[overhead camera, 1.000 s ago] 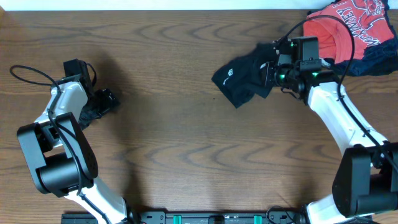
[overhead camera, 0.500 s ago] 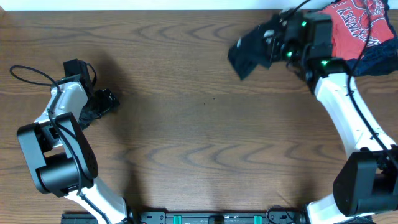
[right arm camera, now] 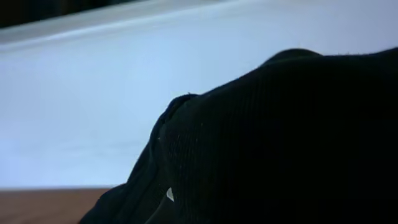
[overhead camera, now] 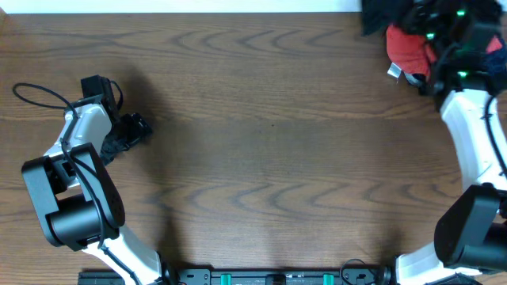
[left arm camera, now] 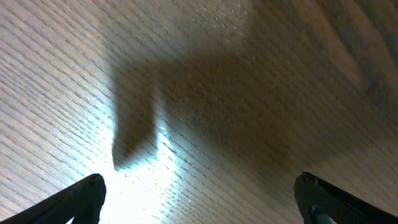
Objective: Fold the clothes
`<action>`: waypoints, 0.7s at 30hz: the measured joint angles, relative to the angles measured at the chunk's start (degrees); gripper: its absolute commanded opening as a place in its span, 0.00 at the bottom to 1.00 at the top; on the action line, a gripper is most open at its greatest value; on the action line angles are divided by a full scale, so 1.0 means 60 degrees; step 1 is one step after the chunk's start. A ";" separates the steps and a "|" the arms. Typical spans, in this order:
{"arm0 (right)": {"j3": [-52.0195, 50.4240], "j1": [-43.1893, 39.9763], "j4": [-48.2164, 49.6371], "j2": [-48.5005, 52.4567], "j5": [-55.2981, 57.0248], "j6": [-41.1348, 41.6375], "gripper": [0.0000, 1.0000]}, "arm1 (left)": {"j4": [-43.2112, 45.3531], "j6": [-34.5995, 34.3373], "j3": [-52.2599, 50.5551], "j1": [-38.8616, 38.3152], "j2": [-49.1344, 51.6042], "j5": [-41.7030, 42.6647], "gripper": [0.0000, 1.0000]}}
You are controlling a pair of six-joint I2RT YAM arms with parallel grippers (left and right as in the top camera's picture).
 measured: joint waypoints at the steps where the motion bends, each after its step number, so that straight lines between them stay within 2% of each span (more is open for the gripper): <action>1: 0.0058 -0.0211 0.0142 0.0138 -0.0011 0.0011 0.01 | 0.0000 0.0000 0.0000 0.0000 0.0000 0.0007 0.98; 6: 0.1016 -0.0878 0.0251 0.1348 -0.0331 0.0018 0.01 | 0.0000 -0.0004 0.0000 0.0000 0.0000 0.0138 0.98; 13: 0.3344 -0.1351 0.0036 0.3646 -0.0914 0.0022 0.01 | 0.0004 -0.0004 0.0000 0.0000 0.0000 0.0237 0.98; 21: 0.4714 -0.1789 -0.0860 0.4080 -0.1228 -0.0018 0.01 | 0.0018 -0.0004 0.0000 0.0000 0.0000 0.0240 0.98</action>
